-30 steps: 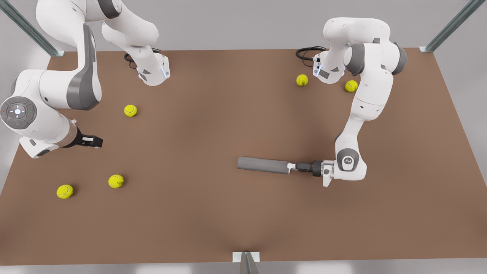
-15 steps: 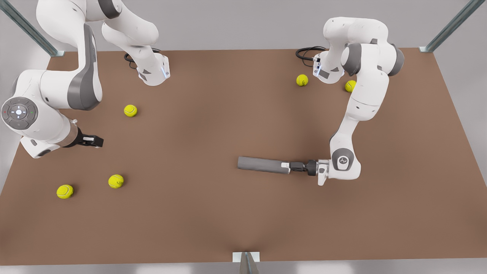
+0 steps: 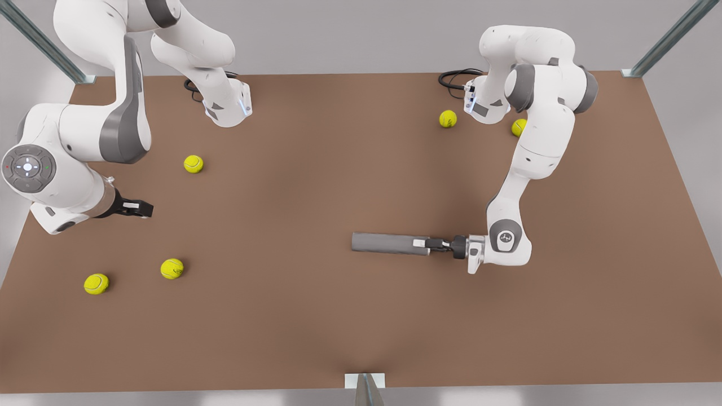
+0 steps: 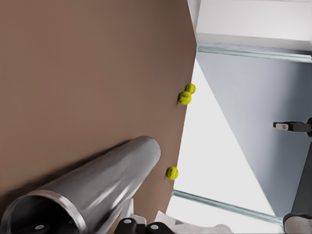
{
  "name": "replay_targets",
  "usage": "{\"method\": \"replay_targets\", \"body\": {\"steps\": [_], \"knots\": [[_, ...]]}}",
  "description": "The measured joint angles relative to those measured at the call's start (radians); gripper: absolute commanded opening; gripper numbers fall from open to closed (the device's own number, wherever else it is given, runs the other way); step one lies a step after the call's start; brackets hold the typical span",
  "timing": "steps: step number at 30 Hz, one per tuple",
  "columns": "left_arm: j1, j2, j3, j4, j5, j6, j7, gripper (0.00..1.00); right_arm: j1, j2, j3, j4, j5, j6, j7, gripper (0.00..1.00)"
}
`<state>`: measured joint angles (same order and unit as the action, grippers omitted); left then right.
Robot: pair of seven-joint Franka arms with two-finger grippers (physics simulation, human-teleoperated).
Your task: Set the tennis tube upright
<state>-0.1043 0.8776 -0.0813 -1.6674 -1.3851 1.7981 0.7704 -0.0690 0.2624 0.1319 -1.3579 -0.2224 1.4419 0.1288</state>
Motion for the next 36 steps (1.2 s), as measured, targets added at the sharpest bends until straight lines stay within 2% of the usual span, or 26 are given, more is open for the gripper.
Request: {"method": "replay_targets", "body": {"steps": [7,9,24,36], "knots": [[0.002,-0.005,0.001,0.002,0.003,-0.025,0.000,0.25,0.002,0.000,0.000,0.002,0.000,0.000,-0.002,1.00],[0.002,-0.006,0.002,0.002,0.004,-0.029,-0.002,0.21,0.002,0.000,0.000,0.002,0.000,0.000,0.000,1.00],[0.003,-0.051,0.018,0.008,0.056,-0.056,-0.044,0.21,0.003,0.000,0.000,0.005,-0.003,0.000,-0.002,1.00],[0.018,-0.172,0.072,0.016,0.199,-0.075,-0.131,0.21,0.004,0.000,0.000,0.006,-0.002,0.002,0.005,1.00]]}}
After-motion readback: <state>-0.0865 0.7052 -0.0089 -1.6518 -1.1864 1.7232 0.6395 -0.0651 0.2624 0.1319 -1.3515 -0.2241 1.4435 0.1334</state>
